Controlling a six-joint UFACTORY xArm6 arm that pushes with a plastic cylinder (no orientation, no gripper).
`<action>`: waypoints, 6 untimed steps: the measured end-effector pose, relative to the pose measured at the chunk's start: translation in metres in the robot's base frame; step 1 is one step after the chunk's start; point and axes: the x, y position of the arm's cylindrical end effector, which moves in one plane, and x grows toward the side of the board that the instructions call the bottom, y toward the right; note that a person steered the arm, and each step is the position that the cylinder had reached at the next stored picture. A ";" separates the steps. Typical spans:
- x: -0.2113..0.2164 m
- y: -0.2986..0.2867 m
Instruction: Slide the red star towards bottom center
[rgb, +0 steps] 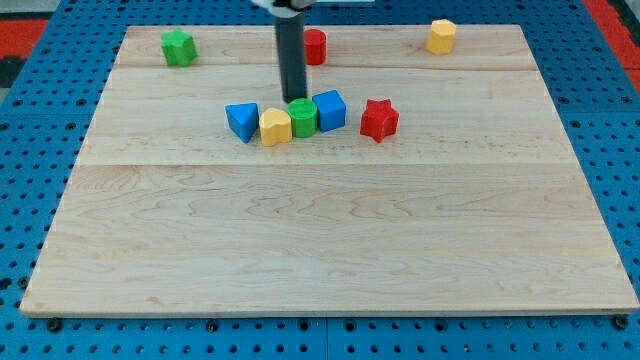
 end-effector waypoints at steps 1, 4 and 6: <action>-0.009 0.053; 0.038 0.108; 0.091 0.110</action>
